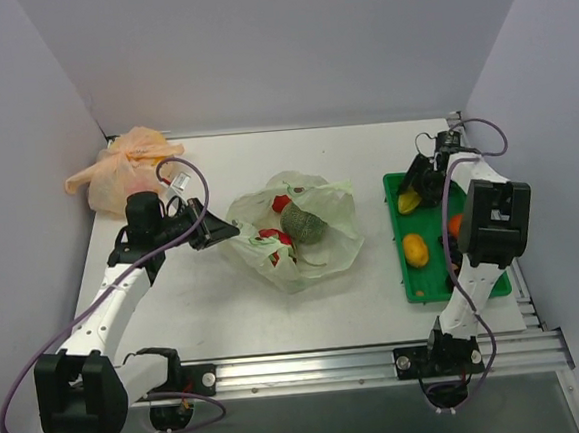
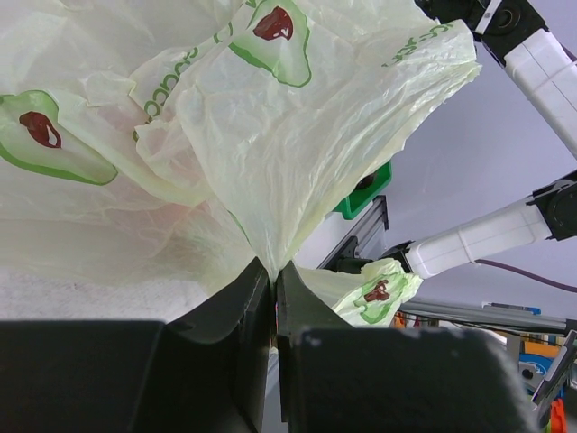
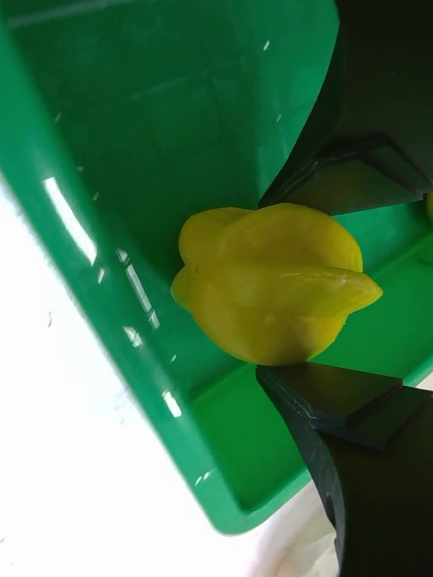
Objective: Place the fake fruits into the plastic bag and tie a complex knot
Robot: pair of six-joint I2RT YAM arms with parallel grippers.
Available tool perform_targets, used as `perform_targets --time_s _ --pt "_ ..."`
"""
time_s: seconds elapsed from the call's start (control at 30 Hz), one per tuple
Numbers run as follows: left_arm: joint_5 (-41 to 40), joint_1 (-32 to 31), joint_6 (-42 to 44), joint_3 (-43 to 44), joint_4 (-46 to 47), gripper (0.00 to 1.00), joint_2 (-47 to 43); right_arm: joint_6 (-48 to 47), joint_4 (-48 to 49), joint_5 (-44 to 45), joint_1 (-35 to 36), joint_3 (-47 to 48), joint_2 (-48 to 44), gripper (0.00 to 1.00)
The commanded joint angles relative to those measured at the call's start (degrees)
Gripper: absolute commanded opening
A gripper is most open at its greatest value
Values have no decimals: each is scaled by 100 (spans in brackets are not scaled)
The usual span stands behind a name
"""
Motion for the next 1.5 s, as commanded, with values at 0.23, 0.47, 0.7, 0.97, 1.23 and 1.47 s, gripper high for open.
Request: perform_targets --time_s 0.23,0.47,0.7,0.97,1.23,1.47 --pt "10 61 34 295 73 16 -61 -874 -839 -1787 -345 -354 -2099 30" --pt "115 70 -28 268 100 16 -132 -1841 -805 -2835 1305 -452 -4014 31" --pt "239 78 -151 277 293 16 -88 -3949 -796 -834 4329 -29 -4035 31" --pt "256 87 -151 329 285 16 -70 -4865 -22 786 5509 137 -2673 32" --pt "300 131 -125 461 302 17 18 -4356 5 935 5782 94 -2294 84" --pt "309 158 -151 383 328 17 26 -4496 -803 568 5502 111 -3304 95"
